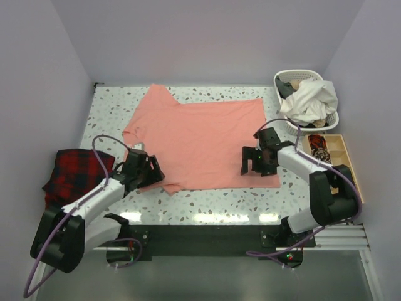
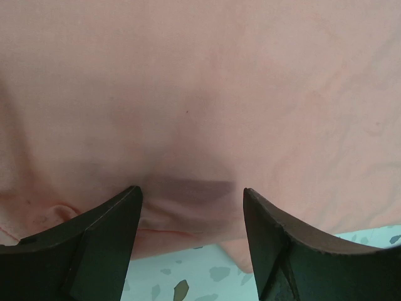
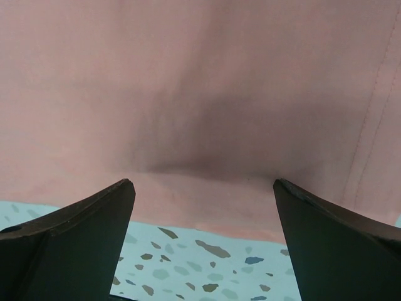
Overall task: Fold and stack the t-shirts
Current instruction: Flatten out the tshirt
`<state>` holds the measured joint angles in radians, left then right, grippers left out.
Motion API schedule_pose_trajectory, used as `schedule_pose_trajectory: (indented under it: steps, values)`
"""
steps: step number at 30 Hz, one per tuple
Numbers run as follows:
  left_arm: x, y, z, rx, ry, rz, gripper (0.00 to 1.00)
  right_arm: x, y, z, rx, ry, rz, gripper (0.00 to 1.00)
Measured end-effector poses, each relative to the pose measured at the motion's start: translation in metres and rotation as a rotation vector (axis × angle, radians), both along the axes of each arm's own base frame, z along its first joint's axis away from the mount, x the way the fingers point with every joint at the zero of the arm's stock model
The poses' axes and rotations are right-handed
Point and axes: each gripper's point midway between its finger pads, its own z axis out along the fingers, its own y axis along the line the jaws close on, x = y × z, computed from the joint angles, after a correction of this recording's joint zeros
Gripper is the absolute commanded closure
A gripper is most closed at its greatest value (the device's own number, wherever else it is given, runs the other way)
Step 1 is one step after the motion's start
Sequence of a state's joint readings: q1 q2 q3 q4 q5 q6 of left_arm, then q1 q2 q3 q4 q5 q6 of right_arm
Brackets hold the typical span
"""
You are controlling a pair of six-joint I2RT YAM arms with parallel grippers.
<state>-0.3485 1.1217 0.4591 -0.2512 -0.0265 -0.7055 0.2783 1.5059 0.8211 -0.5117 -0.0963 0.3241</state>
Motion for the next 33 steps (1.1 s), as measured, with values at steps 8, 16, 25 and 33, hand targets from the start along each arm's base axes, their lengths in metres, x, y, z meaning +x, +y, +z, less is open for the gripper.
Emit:
schedule_pose_trajectory:
  steps: [8,16,25,33]
  values:
    - [-0.020,0.006,-0.004,-0.076,-0.025,0.099,0.29,-0.028,0.016,0.000,0.030,-0.020,0.001,0.02]
    - [-0.030,0.009,0.007,-0.087,-0.041,0.102,0.30,-0.048,0.033,0.024,0.083,-0.087,0.039,0.01]
    - [-0.004,0.023,0.079,-0.062,-0.268,0.155,0.27,-0.027,0.052,0.086,0.194,-0.300,0.136,0.01]
    - [-0.014,0.030,0.059,-0.040,-0.227,0.182,0.28,-0.030,0.064,0.090,0.219,-0.317,0.209,0.01]
